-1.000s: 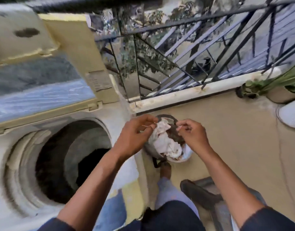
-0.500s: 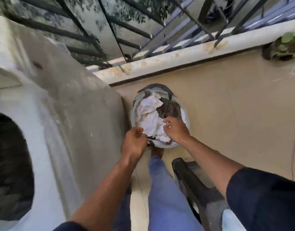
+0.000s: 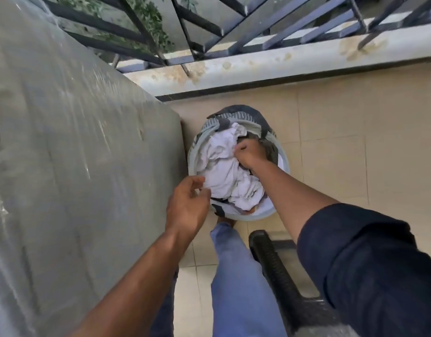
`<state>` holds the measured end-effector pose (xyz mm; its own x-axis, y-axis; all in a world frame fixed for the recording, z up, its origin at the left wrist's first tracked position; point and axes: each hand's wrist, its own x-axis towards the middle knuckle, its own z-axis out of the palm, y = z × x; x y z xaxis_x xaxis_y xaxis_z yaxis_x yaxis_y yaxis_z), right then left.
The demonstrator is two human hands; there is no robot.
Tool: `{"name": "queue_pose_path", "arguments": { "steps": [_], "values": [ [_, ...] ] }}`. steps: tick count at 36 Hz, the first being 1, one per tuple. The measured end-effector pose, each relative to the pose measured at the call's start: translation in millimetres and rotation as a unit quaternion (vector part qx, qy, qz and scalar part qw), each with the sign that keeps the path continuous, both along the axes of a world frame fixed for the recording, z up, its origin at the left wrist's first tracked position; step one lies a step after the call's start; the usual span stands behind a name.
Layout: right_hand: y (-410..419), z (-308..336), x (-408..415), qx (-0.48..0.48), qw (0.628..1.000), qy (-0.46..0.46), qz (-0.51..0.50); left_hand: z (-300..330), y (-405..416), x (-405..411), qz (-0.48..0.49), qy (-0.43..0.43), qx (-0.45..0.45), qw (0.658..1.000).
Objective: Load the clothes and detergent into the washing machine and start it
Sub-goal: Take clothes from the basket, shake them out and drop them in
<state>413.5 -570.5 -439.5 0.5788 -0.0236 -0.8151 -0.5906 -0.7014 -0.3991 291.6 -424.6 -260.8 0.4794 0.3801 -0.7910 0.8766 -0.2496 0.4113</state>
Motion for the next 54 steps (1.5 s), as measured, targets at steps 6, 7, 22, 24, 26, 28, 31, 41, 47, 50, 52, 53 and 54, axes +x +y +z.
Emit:
{"name": "queue_pose_path", "arguments": {
  "steps": [6,7,22,24,26,28,31,41,47,50,52,53,54],
  "values": [
    [1.6,29.9,-16.7,0.041,0.999,-0.002,-0.023,22.1,-3.7,8.0,0.011,-0.001,-0.020,1.000],
    [1.9,35.4,-21.2,0.050,0.998,-0.007,-0.029,26.6,-4.0,8.0,0.013,0.001,-0.023,1.000],
    [15.8,12.8,-0.7,0.118,0.971,0.101,-0.181,15.5,-5.8,-13.3,0.055,-0.011,-0.034,0.998],
    [20.7,12.7,0.0,0.101,0.971,0.084,-0.201,16.5,-6.2,-15.8,0.069,-0.010,-0.043,0.997],
    [23.3,18.4,-3.3,0.071,0.974,0.074,-0.200,18.5,-6.4,-19.4,0.076,-0.012,-0.050,0.996],
    [25.4,31.8,-9.4,0.056,0.983,0.037,-0.168,24.9,-6.1,-20.9,0.079,-0.016,-0.048,0.996],
    [26.2,61.7,-26.0,0.057,0.995,-0.035,-0.079,41.7,-4.4,-20.6,0.091,-0.021,-0.049,0.994],
    [35.8,218.7,-101.5,0.187,0.977,-0.066,-0.074,128.1,0.1,-25.1,0.020,-0.039,-0.016,0.999],
    [45.2,271.1,-109.7,0.234,0.956,-0.106,-0.144,159.3,6.0,-33.5,-0.035,-0.050,0.005,0.998],
    [38.6,245.1,-109.1,0.159,0.964,-0.101,-0.190,158.0,8.6,-39.4,-0.028,-0.054,0.002,0.998],
    [33.4,216.8,-111.5,0.112,0.976,-0.059,-0.179,149.9,8.0,-44.9,-0.028,-0.042,-0.010,0.999],
    [31.9,201.1,-112.5,0.093,0.981,-0.040,-0.167,143.6,7.3,-47.5,-0.029,-0.040,-0.016,0.999],
    [31.8,185.2,-112.9,0.076,0.986,-0.021,-0.150,135.1,6.7,-50.1,-0.031,-0.039,-0.021,0.999]
  ]
}}
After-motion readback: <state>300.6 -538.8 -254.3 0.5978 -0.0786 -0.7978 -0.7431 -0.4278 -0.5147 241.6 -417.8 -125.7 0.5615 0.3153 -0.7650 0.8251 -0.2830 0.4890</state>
